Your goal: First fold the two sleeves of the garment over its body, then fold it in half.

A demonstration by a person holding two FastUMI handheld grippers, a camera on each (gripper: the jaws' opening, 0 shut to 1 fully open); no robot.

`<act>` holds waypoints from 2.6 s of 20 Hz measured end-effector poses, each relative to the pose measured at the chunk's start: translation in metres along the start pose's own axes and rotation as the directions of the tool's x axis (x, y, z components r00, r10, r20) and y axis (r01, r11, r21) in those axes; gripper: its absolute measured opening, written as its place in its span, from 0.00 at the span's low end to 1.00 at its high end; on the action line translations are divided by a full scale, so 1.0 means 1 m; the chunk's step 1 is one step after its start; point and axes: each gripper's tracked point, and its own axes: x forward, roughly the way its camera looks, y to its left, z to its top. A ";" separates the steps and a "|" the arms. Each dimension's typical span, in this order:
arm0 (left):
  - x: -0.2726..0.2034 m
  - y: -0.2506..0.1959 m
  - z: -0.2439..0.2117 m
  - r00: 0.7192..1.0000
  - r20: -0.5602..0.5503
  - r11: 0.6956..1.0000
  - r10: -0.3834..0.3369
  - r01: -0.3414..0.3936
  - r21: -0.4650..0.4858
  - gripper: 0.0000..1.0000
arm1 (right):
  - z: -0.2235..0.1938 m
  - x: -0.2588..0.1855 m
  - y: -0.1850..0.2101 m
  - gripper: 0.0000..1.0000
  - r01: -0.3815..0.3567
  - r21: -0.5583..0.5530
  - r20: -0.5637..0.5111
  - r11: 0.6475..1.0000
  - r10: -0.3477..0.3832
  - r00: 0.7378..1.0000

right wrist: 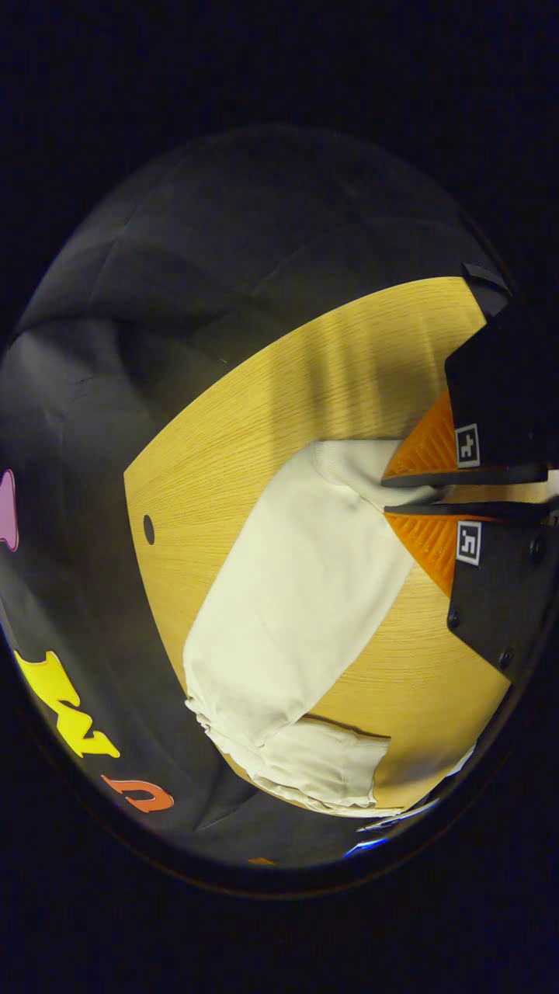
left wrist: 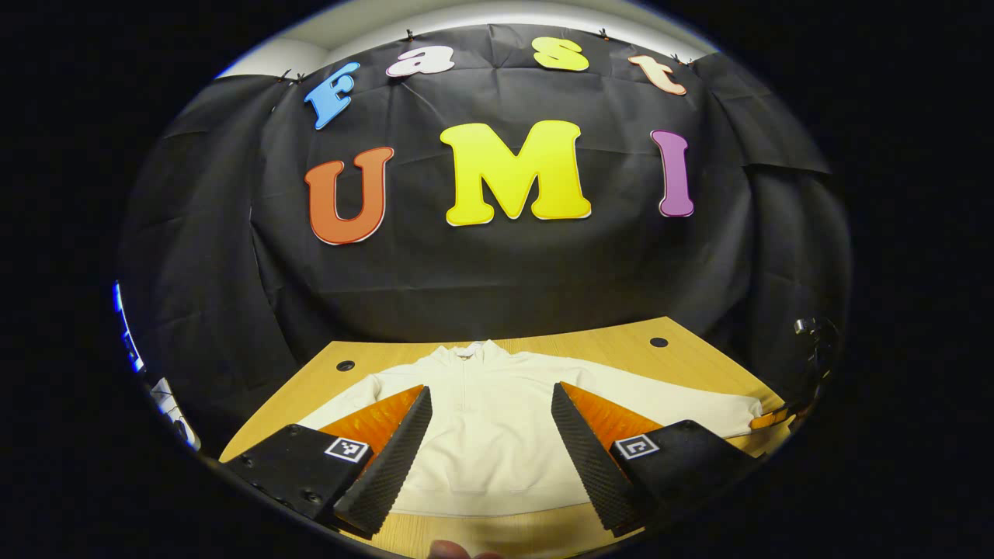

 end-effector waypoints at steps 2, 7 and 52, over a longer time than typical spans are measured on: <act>0.000 0.007 0.000 1.000 0.008 1.000 -0.014 0.014 -0.014 0.99 | 0.003 -0.001 0.000 0.11 0.024 0.017 0.008 1.000 -0.024 1.000; 0.000 0.030 0.004 0.999 0.034 0.999 -0.021 0.022 -0.026 0.99 | 0.029 -0.024 0.004 0.01 0.071 0.030 0.059 0.997 -0.073 0.996; -0.099 0.325 -0.101 0.892 -0.140 0.860 0.430 -0.452 -0.238 0.99 | 0.120 0.082 0.730 0.01 -0.245 -0.751 -0.003 0.613 0.368 0.930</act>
